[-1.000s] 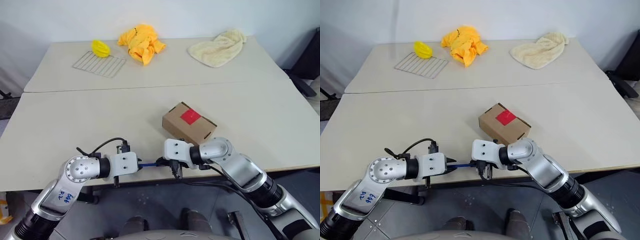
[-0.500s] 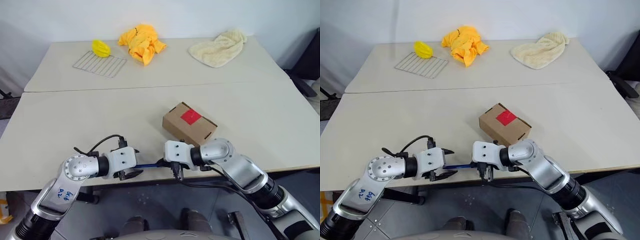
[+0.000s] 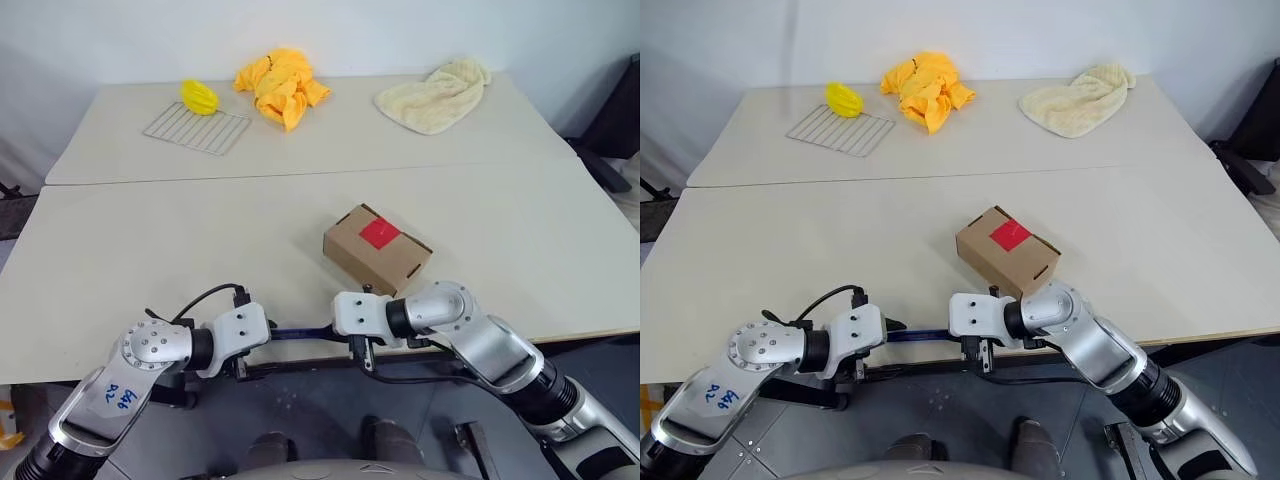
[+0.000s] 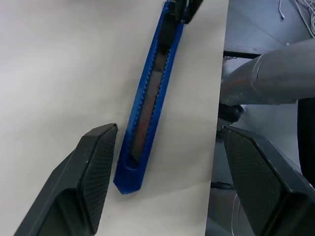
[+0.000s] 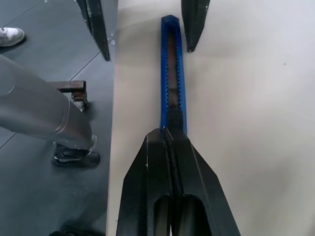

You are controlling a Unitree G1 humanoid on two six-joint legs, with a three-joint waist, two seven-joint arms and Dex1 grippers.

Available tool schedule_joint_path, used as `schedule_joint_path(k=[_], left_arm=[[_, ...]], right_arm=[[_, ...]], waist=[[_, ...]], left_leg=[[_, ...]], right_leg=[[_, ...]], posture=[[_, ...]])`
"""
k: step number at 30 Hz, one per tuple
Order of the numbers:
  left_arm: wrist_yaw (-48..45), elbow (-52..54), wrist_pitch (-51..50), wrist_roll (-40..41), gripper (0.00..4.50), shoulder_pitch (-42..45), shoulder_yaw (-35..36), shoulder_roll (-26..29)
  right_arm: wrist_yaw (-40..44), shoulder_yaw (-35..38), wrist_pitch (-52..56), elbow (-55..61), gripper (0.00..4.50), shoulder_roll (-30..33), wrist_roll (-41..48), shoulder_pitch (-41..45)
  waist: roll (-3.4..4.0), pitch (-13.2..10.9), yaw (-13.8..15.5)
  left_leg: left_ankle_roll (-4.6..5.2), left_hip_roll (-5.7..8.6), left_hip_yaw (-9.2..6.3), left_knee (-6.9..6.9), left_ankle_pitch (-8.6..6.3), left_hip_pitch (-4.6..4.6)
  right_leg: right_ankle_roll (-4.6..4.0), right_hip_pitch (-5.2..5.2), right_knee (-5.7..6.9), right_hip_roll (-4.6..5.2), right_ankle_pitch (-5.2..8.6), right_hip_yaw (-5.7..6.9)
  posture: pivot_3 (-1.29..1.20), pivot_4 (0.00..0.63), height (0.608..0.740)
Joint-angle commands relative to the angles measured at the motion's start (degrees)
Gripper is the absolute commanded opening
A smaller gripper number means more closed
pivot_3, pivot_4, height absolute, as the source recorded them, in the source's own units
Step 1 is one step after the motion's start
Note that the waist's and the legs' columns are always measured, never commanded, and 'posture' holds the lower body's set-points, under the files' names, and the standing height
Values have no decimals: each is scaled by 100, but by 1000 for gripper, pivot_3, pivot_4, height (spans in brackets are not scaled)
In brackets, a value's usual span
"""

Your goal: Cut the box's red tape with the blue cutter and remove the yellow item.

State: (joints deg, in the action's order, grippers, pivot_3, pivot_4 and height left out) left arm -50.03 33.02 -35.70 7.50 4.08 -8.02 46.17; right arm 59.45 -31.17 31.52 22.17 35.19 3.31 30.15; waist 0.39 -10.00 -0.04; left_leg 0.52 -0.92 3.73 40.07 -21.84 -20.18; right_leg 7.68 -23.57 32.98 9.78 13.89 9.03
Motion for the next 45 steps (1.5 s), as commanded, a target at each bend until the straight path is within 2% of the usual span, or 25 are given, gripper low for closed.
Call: schedule_joint_path(k=[1,10,17,22,37,43,45], left_arm=[[32,-375,202,-31,3566,32,21,17],[-240,-836,456,449,3566,489,387,74],[-459,-1220,621,538,3566,881,302,104],[-528,-1079,374,722,3566,975,304,120],[-375,281,-824,1425,3566,90,848,543],[-162,227,-1063,1680,3566,281,1271,492],[-15,11,-922,1531,3566,427,1081,350]], right_arm=[[104,185,74,392,0,89,132,25],[185,502,360,738,0,297,429,-44],[114,551,440,792,0,328,475,-95],[34,598,525,847,0,324,479,-114],[111,589,333,555,0,325,507,46],[149,585,252,475,0,308,509,94],[135,562,217,426,0,282,483,119]], waist=[[0,0,1],[-1,-1,8],[-2,-1,4],[-3,-2,8],[-3,-3,13],[-3,-3,9],[-3,-3,13]], left_leg=[[0,0,0,0,0,0],[0,-1,-1,4,0,-3],[0,-1,1,4,0,-6],[-1,-1,1,4,0,-10],[-3,-3,0,5,-1,-10],[-5,-3,0,4,-2,-10],[-5,-3,0,4,-2,-10]], right_leg=[[0,0,0,0,0,0],[-1,-3,4,-1,0,0],[-2,-7,3,-4,1,0],[-1,-9,3,-4,1,0],[-2,-9,2,-5,1,-1],[-3,-10,1,-7,2,0],[-3,-9,2,-7,2,-1]], posture=[[0,150,740],[0,150,740],[0,150,740],[0,150,740],[0,150,740],[0,150,740],[0,150,740]])
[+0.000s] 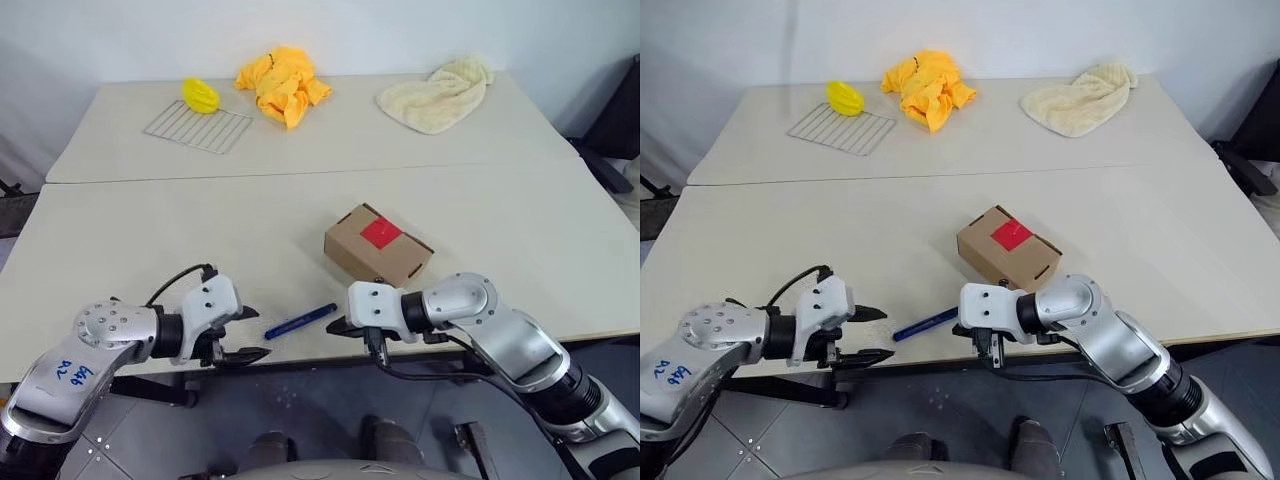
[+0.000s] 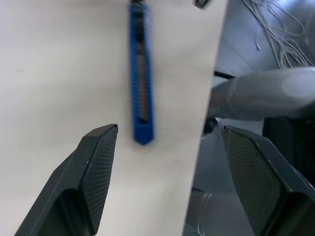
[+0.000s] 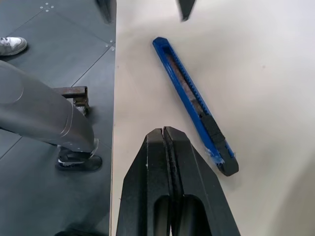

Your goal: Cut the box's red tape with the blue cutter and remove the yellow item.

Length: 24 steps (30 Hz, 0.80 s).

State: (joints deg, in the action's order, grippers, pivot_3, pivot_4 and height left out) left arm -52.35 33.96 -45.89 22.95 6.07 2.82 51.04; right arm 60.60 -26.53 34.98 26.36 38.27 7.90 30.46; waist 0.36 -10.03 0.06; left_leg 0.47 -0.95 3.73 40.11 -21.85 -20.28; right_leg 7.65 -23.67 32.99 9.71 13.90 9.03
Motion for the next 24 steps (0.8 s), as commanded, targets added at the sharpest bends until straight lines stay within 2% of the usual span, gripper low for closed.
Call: schedule_joint_path(k=[1,12,22,24], left_arm=[[240,-150,139,-39,3566,268,-107,-196],[251,-990,537,-346,3566,611,-1041,-603],[52,-1310,618,-646,3566,689,-1597,-522],[20,-1324,611,-718,3178,708,-1686,-484]], right_arm=[[9,85,-136,-8,0,-39,15,97],[-112,114,15,121,0,-42,6,6],[-207,103,138,260,0,-9,31,-58],[-214,100,136,259,0,-11,28,-54]], waist=[[0,0,9],[0,0,1],[0,0,52],[0,0,80]], left_leg=[[0,0,0,0,0,0],[-2,0,3,0,-1,1],[-2,0,3,2,-1,7],[-2,1,3,2,-1,8]], right_leg=[[0,0,0,0,0,0],[0,0,0,-3,0,-1],[0,7,0,-3,0,-2],[0,7,0,-3,0,-2]], posture=[[0,150,740],[0,150,740],[0,150,740],[0,150,740]])
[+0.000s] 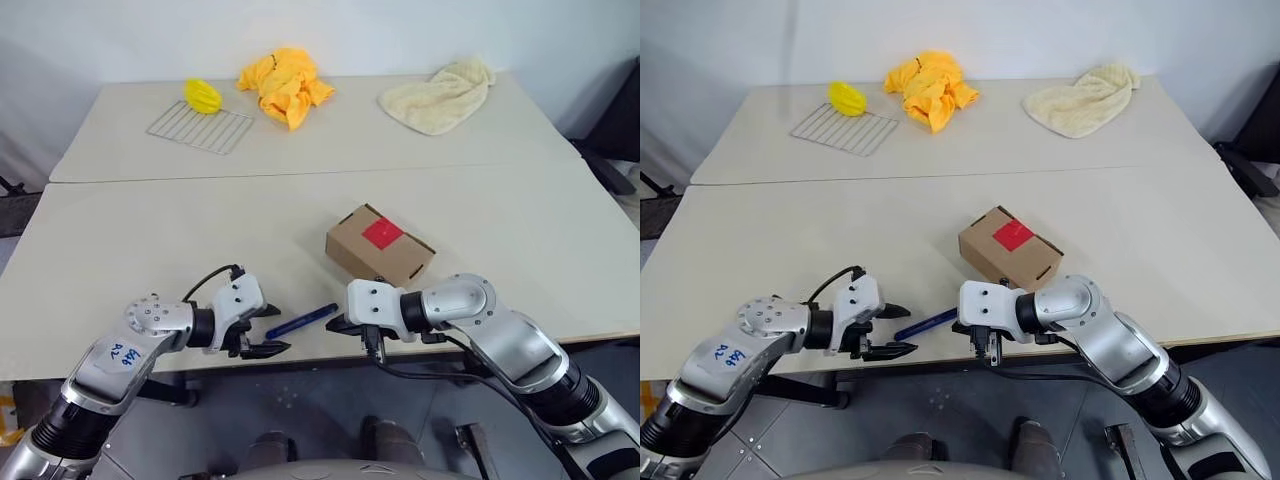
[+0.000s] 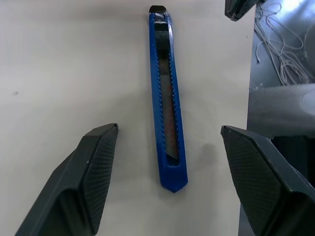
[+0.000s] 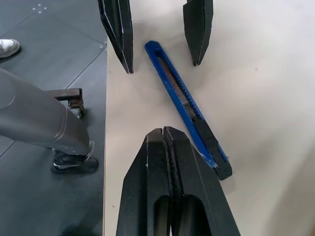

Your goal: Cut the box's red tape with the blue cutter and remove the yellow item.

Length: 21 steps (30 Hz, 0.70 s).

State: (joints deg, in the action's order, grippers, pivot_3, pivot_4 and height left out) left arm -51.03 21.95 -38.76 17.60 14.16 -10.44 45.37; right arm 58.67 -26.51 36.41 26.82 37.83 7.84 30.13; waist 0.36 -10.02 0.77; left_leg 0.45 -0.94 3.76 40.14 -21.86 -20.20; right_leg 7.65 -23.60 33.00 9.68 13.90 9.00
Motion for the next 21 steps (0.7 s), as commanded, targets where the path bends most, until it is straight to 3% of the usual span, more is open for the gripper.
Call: schedule_joint_path(k=[1,3,10,15,21], left_arm=[[-108,-133,-108,-208,2992,-94,-384,91],[-81,-168,-126,-246,2449,-56,-409,65],[-139,-122,-115,-350,2449,-103,-503,129],[-131,-98,-117,-396,1343,-124,-541,141],[-137,-17,-117,-451,1343,-210,-610,169]], right_arm=[[-24,99,-9,210,0,32,33,-16],[-21,107,-23,184,0,35,34,5],[-21,105,-33,216,0,56,28,-2],[0,116,-55,198,0,76,30,16],[17,120,-60,223,0,116,43,16]], waist=[[0,0,16],[0,0,16],[1,0,29],[1,1,28],[1,1,27]], left_leg=[[0,0,0,0,0,0],[0,0,1,-1,0,0],[0,0,1,0,0,1],[0,0,2,-1,0,1],[0,0,2,-1,0,1]], right_leg=[[0,0,0,0,0,0],[0,-1,0,0,0,0],[0,0,0,0,0,0],[0,0,0,0,0,0],[0,0,0,0,0,0]], posture=[[0,150,740],[0,150,740],[0,150,740],[0,150,740],[0,150,740]])
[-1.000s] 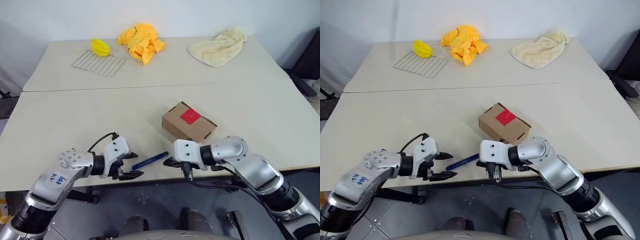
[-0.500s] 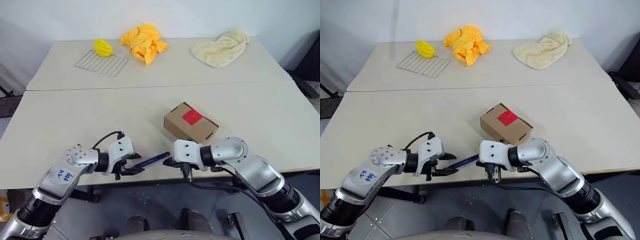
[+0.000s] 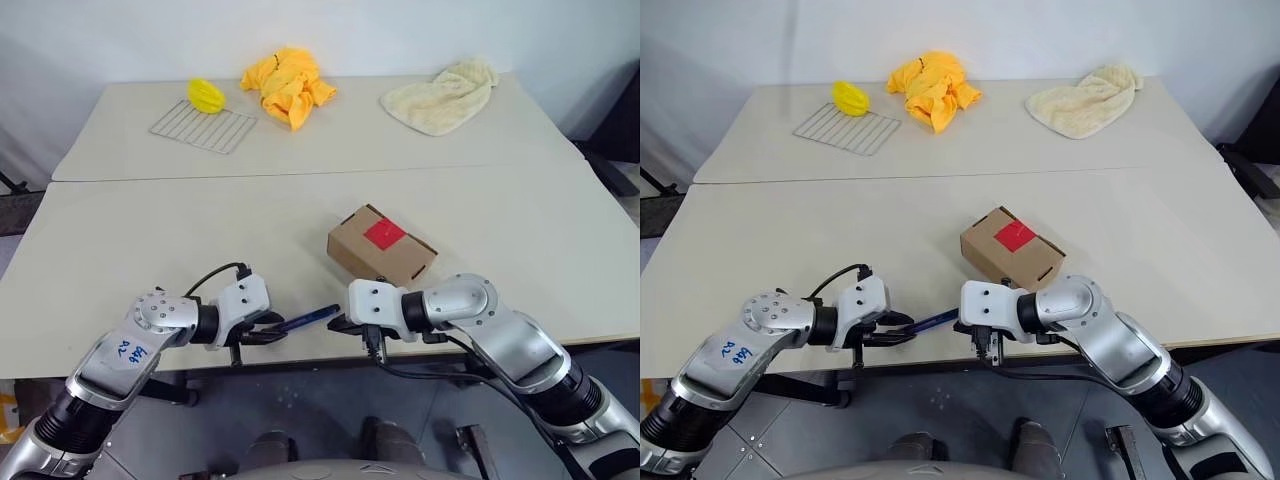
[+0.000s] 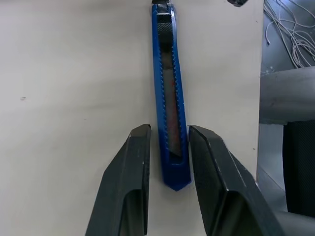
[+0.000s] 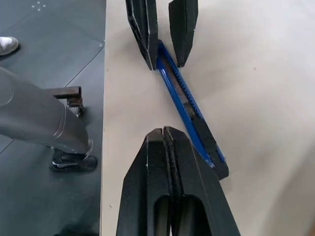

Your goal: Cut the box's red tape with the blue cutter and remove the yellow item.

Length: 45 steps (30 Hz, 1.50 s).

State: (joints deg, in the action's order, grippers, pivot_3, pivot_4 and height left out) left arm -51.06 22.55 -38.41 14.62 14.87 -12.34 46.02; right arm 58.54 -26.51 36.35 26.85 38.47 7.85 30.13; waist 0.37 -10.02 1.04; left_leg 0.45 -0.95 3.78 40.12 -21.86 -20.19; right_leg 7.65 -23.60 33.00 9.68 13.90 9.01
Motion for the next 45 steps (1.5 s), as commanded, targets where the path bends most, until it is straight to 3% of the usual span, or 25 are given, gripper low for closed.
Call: schedule_joint_path(k=[1,5,6,9,23,29,33,45], left_arm=[[-134,-59,-137,-173,1343,-287,-438,110],[-153,11,-138,-201,1343,-324,-468,134],[-161,21,-137,-216,977,-329,-480,144],[-166,32,-112,-267,443,-323,-493,153],[-246,104,15,-338,443,-310,-568,283],[-537,100,369,-594,443,-221,-517,878],[-619,59,505,-696,443,-210,-438,1157],[-436,428,235,-594,433,-516,-228,1277]], right_arm=[[32,122,-53,216,0,53,45,20],[35,126,-61,229,0,60,44,11],[39,126,-67,229,0,63,42,10],[46,129,-79,213,0,60,39,23],[44,183,-79,149,0,57,48,58],[-57,310,66,-99,0,-192,219,217],[-83,-5,-49,-346,0,-333,-5,288],[34,-464,-411,-528,0,-238,-518,228]], waist=[[0,0,0],[0,0,0],[0,0,0],[0,0,0],[1,0,-1],[1,0,-87],[1,0,-152],[1,0,-192]], left_leg=[[0,0,0,0,0,0],[0,0,0,0,0,0],[0,0,0,0,0,0],[0,0,0,0,0,0],[0,0,0,-1,0,0],[-1,-5,2,-3,0,1],[-9,-17,3,-7,-2,3],[-15,-24,6,-8,-1,4]], right_leg=[[0,0,0,0,0,0],[0,0,0,0,0,0],[0,0,0,0,0,0],[0,0,0,0,0,0],[-1,0,0,0,0,0],[-4,-2,0,-5,2,0],[-11,-4,2,-19,6,0],[-19,-9,10,-24,11,-1]], posture=[[0,150,740],[0,150,740],[0,150,740],[0,150,740],[0,150,740],[0,150,740],[0,150,740],[0,150,740]])
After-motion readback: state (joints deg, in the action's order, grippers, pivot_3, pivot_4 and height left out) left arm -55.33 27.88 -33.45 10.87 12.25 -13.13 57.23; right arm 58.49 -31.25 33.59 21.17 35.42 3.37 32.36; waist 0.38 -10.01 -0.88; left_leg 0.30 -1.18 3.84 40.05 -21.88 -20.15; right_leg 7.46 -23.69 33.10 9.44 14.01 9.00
